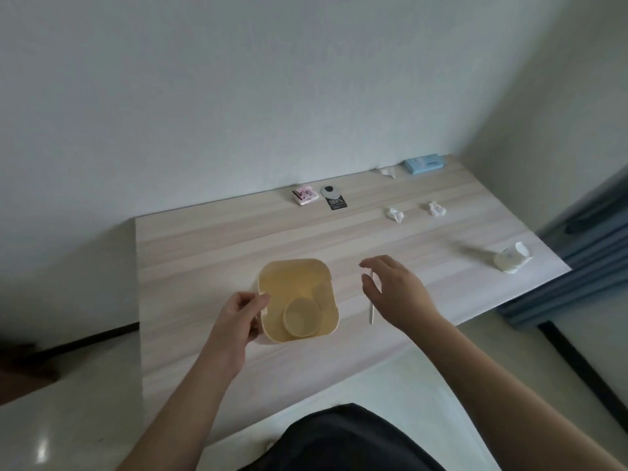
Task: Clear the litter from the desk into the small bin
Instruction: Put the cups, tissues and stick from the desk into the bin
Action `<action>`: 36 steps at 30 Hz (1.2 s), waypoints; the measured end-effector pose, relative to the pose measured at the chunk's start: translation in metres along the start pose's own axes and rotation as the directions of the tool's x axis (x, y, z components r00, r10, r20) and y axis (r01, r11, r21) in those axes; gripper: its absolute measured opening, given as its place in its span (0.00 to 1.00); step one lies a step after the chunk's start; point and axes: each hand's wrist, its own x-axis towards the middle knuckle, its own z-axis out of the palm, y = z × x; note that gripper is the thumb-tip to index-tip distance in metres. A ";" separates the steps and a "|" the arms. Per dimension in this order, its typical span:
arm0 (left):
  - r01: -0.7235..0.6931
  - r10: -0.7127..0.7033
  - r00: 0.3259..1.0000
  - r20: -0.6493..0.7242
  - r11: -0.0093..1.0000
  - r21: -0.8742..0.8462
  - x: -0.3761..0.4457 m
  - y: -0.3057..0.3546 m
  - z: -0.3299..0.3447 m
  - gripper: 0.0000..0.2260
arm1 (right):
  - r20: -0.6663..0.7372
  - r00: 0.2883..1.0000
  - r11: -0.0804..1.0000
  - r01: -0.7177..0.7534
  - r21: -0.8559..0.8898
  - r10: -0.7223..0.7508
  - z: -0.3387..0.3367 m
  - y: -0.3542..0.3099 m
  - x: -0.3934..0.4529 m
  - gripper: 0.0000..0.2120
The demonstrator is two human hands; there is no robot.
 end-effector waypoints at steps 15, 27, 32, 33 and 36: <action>0.068 -0.069 0.998 0.002 0.988 0.138 0.040 -0.002 0.090 0.06 | 0.288 0.917 0.945 -0.205 -0.256 0.277 0.043 0.152 0.021 0.22; 0.047 -0.027 0.989 -0.147 0.990 0.135 0.052 -0.007 0.147 0.07 | 0.474 0.851 0.972 -0.169 -0.163 0.227 0.105 0.213 0.058 0.28; 0.047 -0.020 0.977 -0.211 0.991 0.125 0.049 -0.017 0.157 0.04 | 0.483 0.861 0.983 -0.095 -0.158 0.161 0.123 0.235 0.056 0.21; 0.053 -0.025 0.975 -0.221 0.991 0.124 0.049 -0.019 0.159 0.04 | 0.495 0.854 0.985 -0.104 -0.137 0.159 0.124 0.238 0.057 0.17; 0.069 -0.039 0.969 -0.242 0.991 0.115 0.047 -0.023 0.168 0.04 | 0.523 0.836 0.986 -0.155 -0.066 0.166 0.118 0.244 0.059 0.10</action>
